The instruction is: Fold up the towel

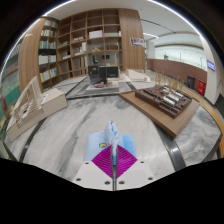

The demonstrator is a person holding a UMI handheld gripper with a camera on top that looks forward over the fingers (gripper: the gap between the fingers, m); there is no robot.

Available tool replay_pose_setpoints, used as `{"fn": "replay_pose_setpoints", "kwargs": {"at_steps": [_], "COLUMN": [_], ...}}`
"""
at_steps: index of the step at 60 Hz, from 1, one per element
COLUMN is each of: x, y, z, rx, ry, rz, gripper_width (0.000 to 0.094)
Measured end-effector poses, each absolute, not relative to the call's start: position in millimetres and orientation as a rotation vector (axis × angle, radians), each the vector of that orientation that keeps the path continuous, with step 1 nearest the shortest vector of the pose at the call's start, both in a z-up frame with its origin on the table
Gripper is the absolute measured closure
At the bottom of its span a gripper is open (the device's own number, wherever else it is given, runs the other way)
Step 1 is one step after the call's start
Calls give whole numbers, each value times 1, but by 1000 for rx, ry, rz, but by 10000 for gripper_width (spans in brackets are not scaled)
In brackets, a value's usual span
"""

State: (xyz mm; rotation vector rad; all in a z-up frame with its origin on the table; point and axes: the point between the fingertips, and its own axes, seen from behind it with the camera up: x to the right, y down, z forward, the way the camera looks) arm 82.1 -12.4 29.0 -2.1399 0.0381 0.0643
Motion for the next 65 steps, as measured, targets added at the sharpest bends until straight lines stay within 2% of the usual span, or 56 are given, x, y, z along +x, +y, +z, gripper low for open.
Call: {"fn": "replay_pose_setpoints", "kwargs": {"at_steps": [4, 9, 11, 19, 20, 22, 30, 44, 65], "x": [92, 95, 96, 106, 107, 107, 95, 70, 93], "y": [-13, -15, -15, -24, -27, -34, -72, -143, -180], "z": [12, 10, 12, 38, 41, 47, 82, 138, 167], "rx": [-2178, -2177, -2179, -2145, -2140, -2136, -2100, -2016, -1925], "ry": [47, 41, 36, 0, -4, -10, -28, -76, -100], "rz": [73, 92, 90, 24, 22, 25, 73, 121, 115], "gripper_width": [904, 894, 841, 35, 91, 128, 92, 81, 100]}}
